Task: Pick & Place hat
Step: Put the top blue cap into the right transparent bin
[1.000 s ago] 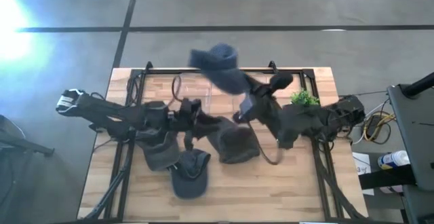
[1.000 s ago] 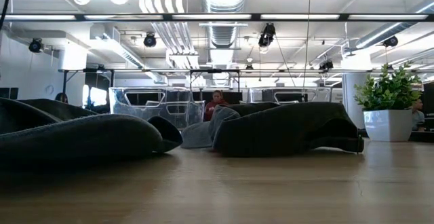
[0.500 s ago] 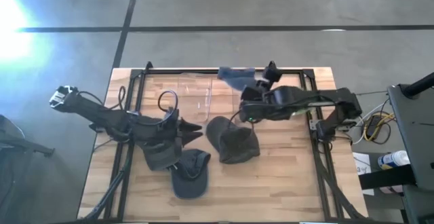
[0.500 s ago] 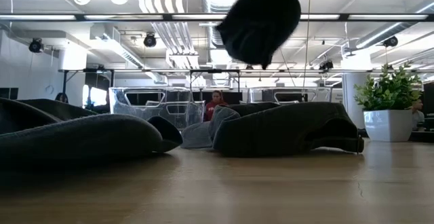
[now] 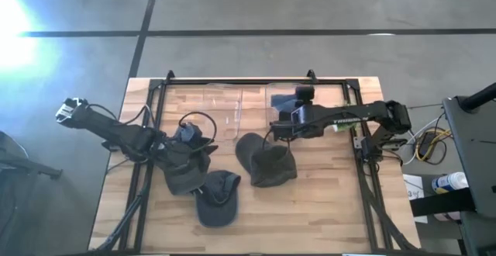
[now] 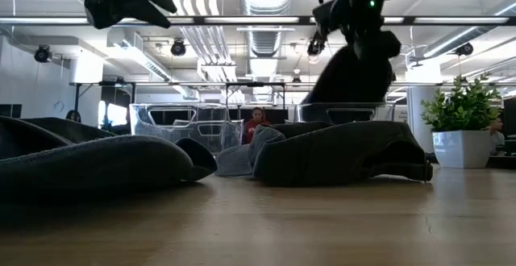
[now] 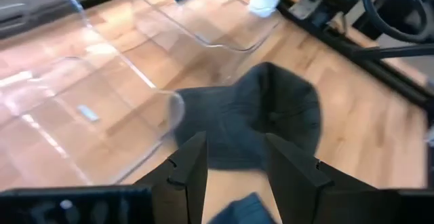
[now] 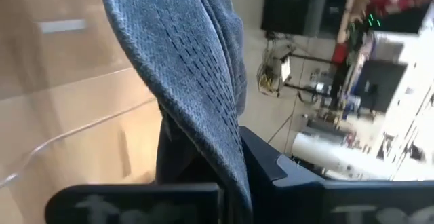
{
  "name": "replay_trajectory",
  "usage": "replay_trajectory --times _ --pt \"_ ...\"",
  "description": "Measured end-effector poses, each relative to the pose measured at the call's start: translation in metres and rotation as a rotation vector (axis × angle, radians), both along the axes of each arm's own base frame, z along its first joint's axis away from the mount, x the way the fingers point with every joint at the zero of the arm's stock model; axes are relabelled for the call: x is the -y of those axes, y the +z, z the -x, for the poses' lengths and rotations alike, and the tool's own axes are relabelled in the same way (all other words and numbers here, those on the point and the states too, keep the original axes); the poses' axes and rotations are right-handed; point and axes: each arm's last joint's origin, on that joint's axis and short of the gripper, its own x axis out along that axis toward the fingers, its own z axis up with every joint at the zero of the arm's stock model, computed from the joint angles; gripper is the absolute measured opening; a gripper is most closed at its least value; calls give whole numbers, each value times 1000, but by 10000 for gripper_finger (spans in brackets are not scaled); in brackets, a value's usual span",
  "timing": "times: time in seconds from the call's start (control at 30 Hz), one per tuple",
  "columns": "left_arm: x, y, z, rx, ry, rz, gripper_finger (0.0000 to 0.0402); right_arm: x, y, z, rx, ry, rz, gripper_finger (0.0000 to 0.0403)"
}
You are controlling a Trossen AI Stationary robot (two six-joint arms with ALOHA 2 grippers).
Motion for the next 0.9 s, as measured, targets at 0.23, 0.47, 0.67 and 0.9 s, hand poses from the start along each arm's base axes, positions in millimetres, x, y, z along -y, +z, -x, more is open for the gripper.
replay_trajectory --times 0.23,0.47,0.67,0.9 --pt "-5 0 -1 -12 31 -67 138 13 -33 -5 -195 104 -6 13" --pt "-9 0 -1 -13 51 -70 138 26 -52 -18 -283 189 43 14" --pt "-9 0 -1 -6 59 -57 138 26 -55 -34 -249 245 41 41" --pt "-9 0 -2 -1 62 -42 138 22 -45 -40 -193 261 -47 93"
